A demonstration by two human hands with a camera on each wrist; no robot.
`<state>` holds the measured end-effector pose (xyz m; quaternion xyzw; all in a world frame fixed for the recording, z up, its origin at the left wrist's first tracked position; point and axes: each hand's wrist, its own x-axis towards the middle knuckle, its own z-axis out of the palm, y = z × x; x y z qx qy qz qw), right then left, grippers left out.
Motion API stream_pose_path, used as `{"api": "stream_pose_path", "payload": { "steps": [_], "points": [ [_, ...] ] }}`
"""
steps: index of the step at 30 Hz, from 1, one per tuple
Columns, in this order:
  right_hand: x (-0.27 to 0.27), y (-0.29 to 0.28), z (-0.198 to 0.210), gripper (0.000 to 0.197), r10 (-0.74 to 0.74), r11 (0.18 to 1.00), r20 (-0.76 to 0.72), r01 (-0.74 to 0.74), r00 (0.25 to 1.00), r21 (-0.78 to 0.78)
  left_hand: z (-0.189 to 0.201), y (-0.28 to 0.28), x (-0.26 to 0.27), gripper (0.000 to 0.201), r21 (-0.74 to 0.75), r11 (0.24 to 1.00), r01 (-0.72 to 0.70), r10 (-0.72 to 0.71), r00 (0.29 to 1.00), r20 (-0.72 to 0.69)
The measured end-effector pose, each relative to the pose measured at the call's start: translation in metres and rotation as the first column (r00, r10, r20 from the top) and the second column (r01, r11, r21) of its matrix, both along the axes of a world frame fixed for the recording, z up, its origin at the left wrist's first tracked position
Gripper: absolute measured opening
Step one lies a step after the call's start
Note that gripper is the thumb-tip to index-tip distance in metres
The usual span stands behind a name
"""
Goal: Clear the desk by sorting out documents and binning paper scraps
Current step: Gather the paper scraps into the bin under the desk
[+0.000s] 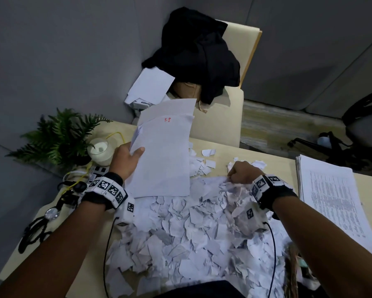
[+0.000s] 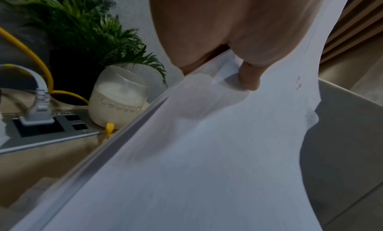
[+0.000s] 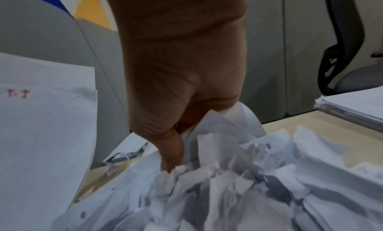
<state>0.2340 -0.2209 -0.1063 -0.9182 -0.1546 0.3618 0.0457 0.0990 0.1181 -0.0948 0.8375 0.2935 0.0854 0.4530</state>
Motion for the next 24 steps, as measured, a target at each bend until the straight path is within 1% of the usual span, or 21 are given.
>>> {"api": "stream_pose_path", "payload": {
  "steps": [3, 6, 9, 13, 15, 19, 21, 24],
  "points": [
    [-0.002, -0.01, 0.014, 0.013, -0.034, 0.999, 0.054, 0.032, 0.998, 0.042, 0.007, -0.004, 0.002, 0.029, -0.024, 1.0, -0.012, 0.012, 1.0, 0.011],
    [-0.012, -0.013, 0.027, 0.019, -0.016, 0.999, 0.195, 0.007, 0.981, 0.046, 0.013, -0.012, 0.004, 0.028, -0.034, 0.999, 0.001, 0.0, 1.0, 0.029],
    [-0.02, -0.014, 0.04, 0.021, 0.05, 0.997, 0.372, -0.066, 0.927, 0.031, 0.014, -0.017, 0.004, 0.028, -0.028, 1.0, -0.001, 0.002, 1.0, 0.026],
    [-0.025, -0.02, 0.053, 0.018, 0.147, 0.985, 0.466, -0.174, 0.873, 0.015, 0.016, -0.025, 0.003, 0.028, -0.024, 1.0, -0.011, 0.012, 0.999, 0.036],
    [-0.026, -0.023, 0.058, 0.017, 0.172, 0.975, 0.518, -0.219, 0.838, 0.03, 0.018, -0.03, 0.004, 0.029, -0.029, 1.0, -0.009, 0.01, 0.999, 0.05],
    [-0.03, -0.026, 0.068, 0.01, 0.223, 0.947, 0.57, -0.315, 0.791, 0.066, 0.022, -0.038, 0.007, 0.032, -0.007, 1.0, 0.027, -0.026, 0.998, 0.052],
    [-0.03, -0.026, 0.079, 0.011, 0.199, 0.937, 0.645, -0.336, 0.738, 0.095, 0.025, -0.042, 0.009, 0.029, -0.007, 0.999, 0.049, -0.049, 0.997, 0.059],
    [-0.028, -0.021, 0.1, 0.011, 0.133, 0.907, 0.722, -0.378, 0.679, 0.189, 0.028, -0.048, 0.011, 0.026, 0.008, 0.996, 0.087, -0.087, 0.992, 0.088]
  ]
}}
